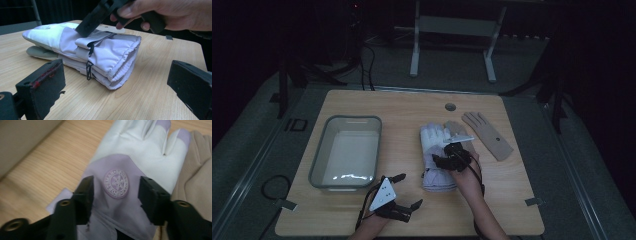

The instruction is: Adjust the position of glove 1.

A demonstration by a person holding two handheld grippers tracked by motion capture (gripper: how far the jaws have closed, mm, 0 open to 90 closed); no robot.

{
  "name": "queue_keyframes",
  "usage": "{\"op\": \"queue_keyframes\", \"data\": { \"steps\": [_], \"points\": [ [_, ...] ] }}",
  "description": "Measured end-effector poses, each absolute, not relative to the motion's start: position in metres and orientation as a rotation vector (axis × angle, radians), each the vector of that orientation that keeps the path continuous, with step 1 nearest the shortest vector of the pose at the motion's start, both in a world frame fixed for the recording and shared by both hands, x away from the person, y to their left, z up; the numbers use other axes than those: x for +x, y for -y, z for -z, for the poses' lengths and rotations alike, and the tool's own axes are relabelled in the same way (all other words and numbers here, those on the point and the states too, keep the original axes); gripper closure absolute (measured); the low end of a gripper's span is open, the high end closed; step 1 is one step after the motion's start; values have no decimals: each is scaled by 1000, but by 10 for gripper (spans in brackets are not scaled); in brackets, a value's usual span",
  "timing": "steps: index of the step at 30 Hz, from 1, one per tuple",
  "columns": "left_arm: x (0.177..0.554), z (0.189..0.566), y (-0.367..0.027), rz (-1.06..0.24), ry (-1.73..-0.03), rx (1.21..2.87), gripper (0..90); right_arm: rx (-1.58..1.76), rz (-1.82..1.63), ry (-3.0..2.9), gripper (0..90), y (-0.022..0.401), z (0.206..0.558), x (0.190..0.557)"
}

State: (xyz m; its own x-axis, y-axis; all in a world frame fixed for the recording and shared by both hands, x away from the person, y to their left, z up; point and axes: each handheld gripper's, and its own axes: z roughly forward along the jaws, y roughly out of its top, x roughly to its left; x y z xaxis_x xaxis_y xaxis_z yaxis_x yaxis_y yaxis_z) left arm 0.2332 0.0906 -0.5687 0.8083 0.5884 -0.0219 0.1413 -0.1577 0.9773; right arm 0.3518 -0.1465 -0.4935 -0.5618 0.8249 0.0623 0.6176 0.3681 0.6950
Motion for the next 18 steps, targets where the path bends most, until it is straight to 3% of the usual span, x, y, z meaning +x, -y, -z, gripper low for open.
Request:
{"op": "queue_keyframes", "data": {
  "steps": [4,7,18],
  "points": [
    [234,569,-90,-437,-577,1713,16,1148,-1043,-2337,167,157,485,347],
    [234,568,-89,-450,-578,1731,16,1132,-1108,-2386,112,169,479,347],
    [239,566,-84,-434,-631,1806,16,976,-1169,-2348,169,213,475,343]
  ]
}}
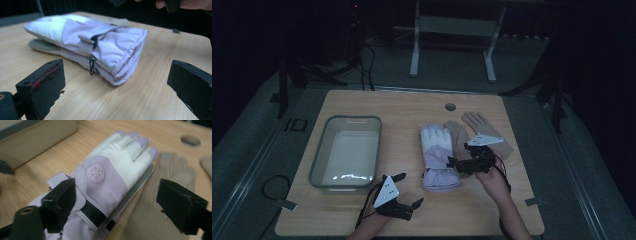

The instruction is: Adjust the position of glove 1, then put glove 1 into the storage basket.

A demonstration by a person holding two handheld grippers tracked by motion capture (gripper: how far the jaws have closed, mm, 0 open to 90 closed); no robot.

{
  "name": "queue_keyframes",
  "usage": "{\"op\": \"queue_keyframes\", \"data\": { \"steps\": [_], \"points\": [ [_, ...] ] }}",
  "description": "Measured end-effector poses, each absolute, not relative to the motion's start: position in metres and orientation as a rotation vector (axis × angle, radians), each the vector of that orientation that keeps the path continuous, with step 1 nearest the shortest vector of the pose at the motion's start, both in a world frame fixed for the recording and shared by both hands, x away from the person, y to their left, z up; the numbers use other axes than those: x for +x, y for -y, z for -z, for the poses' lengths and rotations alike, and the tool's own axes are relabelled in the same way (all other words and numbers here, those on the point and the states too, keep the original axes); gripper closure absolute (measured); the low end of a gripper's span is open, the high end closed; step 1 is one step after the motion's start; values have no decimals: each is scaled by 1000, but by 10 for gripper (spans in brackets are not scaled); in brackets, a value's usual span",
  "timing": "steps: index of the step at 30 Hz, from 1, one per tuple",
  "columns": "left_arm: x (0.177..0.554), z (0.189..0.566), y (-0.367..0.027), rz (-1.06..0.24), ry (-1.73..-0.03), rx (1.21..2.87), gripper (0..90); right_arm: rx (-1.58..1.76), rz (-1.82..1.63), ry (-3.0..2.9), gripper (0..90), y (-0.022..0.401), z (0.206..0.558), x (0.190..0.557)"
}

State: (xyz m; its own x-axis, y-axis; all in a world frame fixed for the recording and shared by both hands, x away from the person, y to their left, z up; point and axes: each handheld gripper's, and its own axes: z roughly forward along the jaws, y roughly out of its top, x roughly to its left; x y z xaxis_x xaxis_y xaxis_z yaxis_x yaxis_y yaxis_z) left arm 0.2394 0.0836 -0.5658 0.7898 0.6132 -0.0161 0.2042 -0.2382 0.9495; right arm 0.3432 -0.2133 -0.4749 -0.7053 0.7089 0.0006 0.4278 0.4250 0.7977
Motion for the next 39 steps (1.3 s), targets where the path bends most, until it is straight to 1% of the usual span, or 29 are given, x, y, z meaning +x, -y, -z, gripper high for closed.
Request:
{"op": "queue_keyframes", "data": {
  "steps": [3,5,6,7,11,14,16,18,19,21,24,26,29,31,34,35,36,38,39],
  "points": [
    [243,561,-82,-430,-646,1812,16,935,-1170,-2341,178,219,474,342],
    [244,554,-84,-421,-663,1787,18,993,-1145,-2361,156,223,475,344],
    [244,551,-84,-418,-677,1780,38,1012,-1149,-2364,123,225,475,344],
    [245,547,-83,-425,-687,1788,38,1026,-1171,-2361,107,226,475,345],
    [251,534,-78,-431,-738,1826,52,1031,-1227,-2316,108,227,475,345],
    [258,525,-71,-408,-773,1847,54,1031,-1238,-2282,147,224,474,347],
    [262,520,-65,-429,-779,1860,98,1012,-1241,-2275,167,222,474,350],
    [267,515,-58,-442,-791,1880,98,1018,-1229,-2278,197,218,475,354],
    [270,513,-56,-416,-798,1885,100,1018,-1214,-2278,205,216,476,357],
    [277,511,-51,-417,-845,1886,107,1022,-1205,-2298,211,213,480,361],
    [286,516,-45,-422,-905,1932,148,1009,-1221,-2339,216,210,492,367],
    [292,522,-43,-347,-954,1944,154,1051,-1237,-2373,231,212,504,373],
    [294,532,-38,-317,-988,1980,201,1093,-1208,-2401,270,215,520,375],
    [295,539,-35,-279,-1003,2000,207,1106,-1170,-2409,272,216,529,376],
    [298,547,-33,-222,-1020,2012,251,1128,-1176,-2455,323,216,535,377],
    [299,549,-33,-190,-1023,2013,280,1140,-1185,-2474,352,216,537,378],
    [301,551,-34,-164,-1024,2010,307,1151,-1205,-2497,358,216,539,380],
    [304,554,-34,-132,-1031,2018,318,1188,-1220,-2535,401,216,542,384],
    [306,555,-35,-110,-1031,2018,324,1211,-1235,-2559,404,216,544,385]
  ]
}}
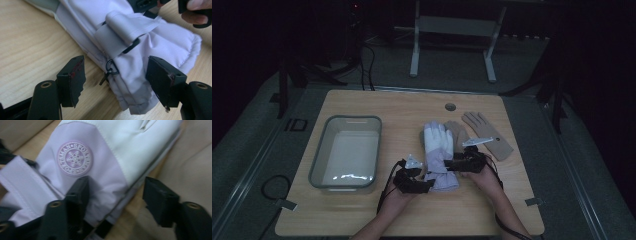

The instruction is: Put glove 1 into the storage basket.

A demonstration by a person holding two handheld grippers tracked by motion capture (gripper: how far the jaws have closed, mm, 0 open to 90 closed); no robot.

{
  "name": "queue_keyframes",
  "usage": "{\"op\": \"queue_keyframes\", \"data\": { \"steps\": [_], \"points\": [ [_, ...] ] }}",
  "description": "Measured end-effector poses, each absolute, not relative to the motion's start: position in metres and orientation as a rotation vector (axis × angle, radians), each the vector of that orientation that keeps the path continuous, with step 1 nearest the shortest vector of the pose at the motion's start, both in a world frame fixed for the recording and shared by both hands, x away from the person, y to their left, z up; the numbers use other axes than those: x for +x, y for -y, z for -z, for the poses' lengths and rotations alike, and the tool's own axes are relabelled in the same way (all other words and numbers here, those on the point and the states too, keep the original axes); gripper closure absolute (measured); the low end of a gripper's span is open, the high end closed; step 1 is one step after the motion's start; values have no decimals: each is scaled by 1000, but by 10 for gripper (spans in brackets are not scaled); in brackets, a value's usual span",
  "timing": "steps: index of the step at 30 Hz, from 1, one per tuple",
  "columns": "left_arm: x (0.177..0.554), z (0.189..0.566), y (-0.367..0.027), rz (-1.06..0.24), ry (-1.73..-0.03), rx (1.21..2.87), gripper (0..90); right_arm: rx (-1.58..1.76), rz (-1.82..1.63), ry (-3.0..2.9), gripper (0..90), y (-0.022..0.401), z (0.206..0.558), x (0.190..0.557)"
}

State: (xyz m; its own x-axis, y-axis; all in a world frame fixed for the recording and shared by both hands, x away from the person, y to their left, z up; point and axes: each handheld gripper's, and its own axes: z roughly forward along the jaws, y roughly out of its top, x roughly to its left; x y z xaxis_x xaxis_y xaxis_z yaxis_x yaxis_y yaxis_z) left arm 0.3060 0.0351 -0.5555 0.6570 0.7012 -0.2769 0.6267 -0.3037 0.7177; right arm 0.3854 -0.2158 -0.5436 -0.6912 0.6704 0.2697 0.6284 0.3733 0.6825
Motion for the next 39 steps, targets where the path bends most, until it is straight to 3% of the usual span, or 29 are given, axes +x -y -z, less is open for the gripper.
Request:
{"op": "queue_keyframes", "data": {
  "steps": [6,12,17,23,39],
  "points": [
    [313,561,-37,-33,-1007,2023,368,1361,-1316,-2634,460,220,552,395],
    [318,563,-37,36,-987,2039,434,1412,-1438,-2656,630,224,559,397],
    [320,557,-36,89,-994,2066,602,1283,-1258,-2628,763,210,545,386],
    [320,555,-36,108,-1002,2072,726,1176,-1109,-2552,783,195,537,372],
    [321,546,-35,105,-980,2133,759,1134,-1066,-2498,793,188,529,361]
  ]
}}
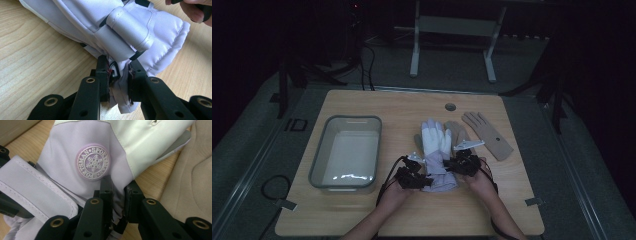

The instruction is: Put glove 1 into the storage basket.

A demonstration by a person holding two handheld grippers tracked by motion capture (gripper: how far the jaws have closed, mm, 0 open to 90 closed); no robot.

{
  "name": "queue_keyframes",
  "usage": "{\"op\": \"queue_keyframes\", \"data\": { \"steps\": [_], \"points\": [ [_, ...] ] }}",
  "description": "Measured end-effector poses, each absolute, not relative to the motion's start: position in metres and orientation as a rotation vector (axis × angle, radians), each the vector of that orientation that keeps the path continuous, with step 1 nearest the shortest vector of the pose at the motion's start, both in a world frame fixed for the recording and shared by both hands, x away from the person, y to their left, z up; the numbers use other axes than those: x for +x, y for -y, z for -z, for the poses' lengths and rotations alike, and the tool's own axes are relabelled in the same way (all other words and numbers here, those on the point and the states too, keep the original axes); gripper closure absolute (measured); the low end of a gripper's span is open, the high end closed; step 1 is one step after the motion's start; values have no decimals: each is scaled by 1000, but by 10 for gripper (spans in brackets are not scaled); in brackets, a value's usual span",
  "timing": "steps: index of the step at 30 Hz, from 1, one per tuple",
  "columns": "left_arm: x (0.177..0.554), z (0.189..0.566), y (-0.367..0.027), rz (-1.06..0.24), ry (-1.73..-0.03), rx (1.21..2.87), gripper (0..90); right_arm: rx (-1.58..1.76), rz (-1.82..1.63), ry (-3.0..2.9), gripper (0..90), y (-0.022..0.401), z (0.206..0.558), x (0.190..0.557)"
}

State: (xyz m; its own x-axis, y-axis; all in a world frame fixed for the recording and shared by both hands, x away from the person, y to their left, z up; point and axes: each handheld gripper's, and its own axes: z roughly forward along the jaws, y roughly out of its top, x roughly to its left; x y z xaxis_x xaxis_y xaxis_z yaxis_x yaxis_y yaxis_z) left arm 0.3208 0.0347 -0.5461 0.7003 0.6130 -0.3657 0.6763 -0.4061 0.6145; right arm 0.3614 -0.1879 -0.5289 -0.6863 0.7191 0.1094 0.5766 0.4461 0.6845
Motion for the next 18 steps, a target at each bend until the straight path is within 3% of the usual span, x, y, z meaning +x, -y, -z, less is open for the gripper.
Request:
{"op": "queue_keyframes", "data": {
  "steps": [10,18],
  "points": [
    [323,532,-45,98,-953,2154,766,1139,-1106,-2471,798,181,516,357],
    [325,500,-56,79,-888,2183,764,1130,-1157,-2432,799,176,489,352]
  ]
}}
